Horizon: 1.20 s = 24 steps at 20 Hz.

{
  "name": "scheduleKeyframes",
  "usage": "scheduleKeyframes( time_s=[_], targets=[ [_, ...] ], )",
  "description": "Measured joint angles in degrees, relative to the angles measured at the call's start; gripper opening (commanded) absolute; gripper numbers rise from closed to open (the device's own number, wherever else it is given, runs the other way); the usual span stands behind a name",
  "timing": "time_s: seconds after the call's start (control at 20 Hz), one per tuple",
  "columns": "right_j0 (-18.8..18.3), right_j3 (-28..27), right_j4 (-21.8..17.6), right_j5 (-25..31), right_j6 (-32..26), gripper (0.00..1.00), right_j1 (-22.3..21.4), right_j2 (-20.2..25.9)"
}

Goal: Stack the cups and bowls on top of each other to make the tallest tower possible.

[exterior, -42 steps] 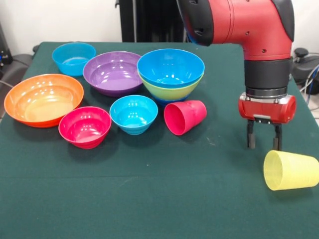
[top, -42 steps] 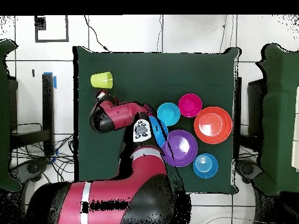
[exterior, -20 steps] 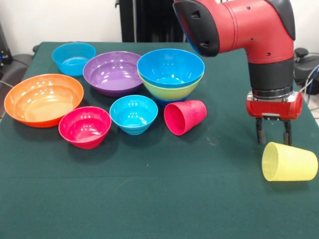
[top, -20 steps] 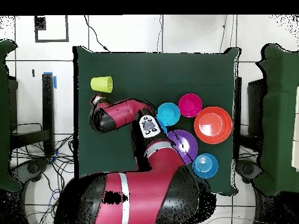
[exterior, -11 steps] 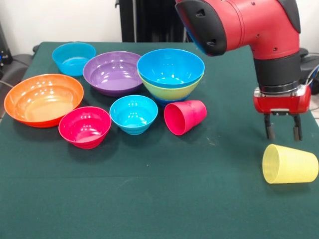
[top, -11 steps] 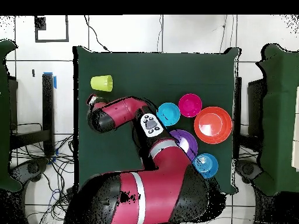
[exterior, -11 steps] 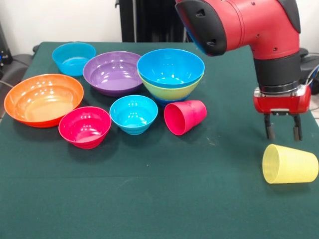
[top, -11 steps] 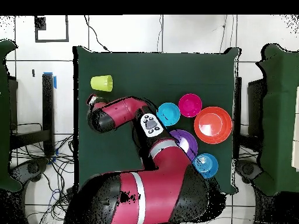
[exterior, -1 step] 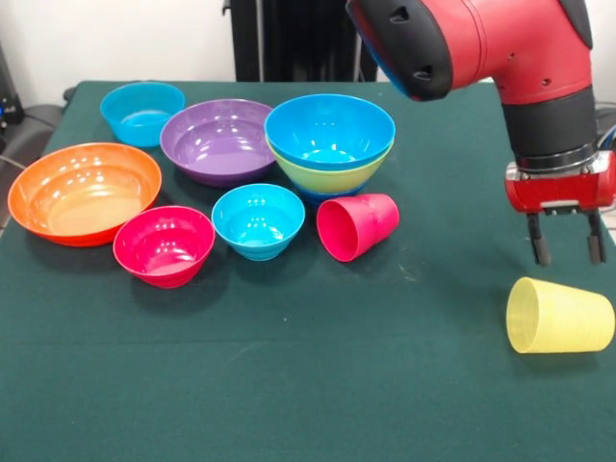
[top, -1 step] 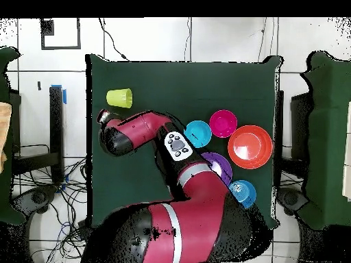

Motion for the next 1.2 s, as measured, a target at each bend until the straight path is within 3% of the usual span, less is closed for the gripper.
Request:
scheduleKeyframes(
  time_s=[0.7, 1.2],
  targets=[
    [-7.1, 3.0, -2.6, 4.8, -4.3, 1.00, -3.4, 6.4],
    [-9.0, 3.8, -3.6, 4.9, -7.1, 1.00, -3.9, 7.6]
  ],
)
